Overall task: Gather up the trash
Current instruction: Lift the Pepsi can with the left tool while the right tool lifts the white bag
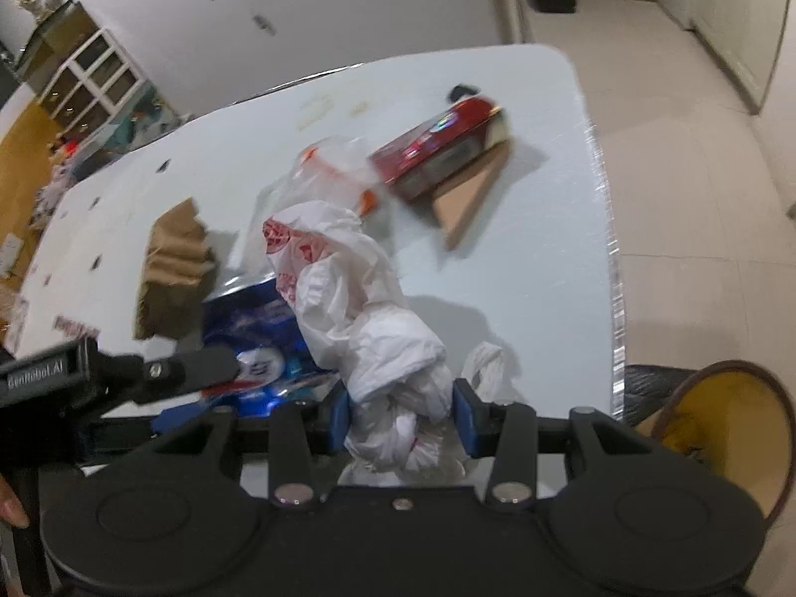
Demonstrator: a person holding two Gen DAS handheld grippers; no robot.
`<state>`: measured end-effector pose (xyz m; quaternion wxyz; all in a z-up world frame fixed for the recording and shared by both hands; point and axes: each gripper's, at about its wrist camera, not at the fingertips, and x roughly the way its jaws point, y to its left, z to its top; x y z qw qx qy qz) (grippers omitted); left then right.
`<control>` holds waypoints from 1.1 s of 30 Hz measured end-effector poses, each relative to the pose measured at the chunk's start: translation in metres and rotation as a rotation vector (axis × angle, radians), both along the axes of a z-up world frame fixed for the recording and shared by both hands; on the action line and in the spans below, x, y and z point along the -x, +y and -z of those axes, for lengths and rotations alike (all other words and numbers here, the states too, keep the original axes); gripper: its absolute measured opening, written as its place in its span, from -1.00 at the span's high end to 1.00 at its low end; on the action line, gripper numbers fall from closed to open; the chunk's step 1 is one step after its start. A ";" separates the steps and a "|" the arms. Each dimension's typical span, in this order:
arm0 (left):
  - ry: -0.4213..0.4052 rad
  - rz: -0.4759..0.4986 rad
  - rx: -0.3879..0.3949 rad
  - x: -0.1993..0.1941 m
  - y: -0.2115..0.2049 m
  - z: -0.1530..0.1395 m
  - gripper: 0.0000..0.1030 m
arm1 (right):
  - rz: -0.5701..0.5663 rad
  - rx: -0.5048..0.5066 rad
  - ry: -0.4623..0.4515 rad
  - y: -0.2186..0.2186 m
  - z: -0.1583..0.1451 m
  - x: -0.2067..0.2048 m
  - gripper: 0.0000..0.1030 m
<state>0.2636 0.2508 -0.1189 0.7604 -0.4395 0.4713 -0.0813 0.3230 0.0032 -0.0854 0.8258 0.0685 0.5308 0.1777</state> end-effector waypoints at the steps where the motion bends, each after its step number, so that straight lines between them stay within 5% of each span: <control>1: 0.000 -0.002 -0.008 -0.001 -0.001 0.000 -0.26 | 0.004 0.035 -0.008 -0.001 -0.002 -0.003 0.16; 5: -0.007 0.003 -0.081 -0.007 -0.001 -0.003 -0.26 | -0.053 0.224 -0.055 0.007 -0.002 -0.012 0.16; 10: -0.014 0.027 -0.137 -0.018 -0.005 -0.007 -0.26 | -0.169 0.289 -0.023 0.028 0.009 -0.017 0.16; 18: -0.025 0.084 -0.113 -0.024 -0.014 -0.002 -0.25 | -0.297 0.223 -0.047 0.047 0.010 -0.009 0.17; 25: -0.013 -0.001 0.009 -0.011 -0.008 0.010 -0.24 | -0.336 0.215 -0.068 0.046 0.011 -0.002 0.19; 30: -0.016 -0.008 -0.083 -0.002 -0.016 0.004 0.15 | -0.336 0.174 -0.070 0.041 0.012 0.005 0.20; 33: -0.012 -0.034 -0.078 0.007 -0.014 0.004 0.20 | -0.329 0.157 -0.064 0.037 0.012 0.009 0.20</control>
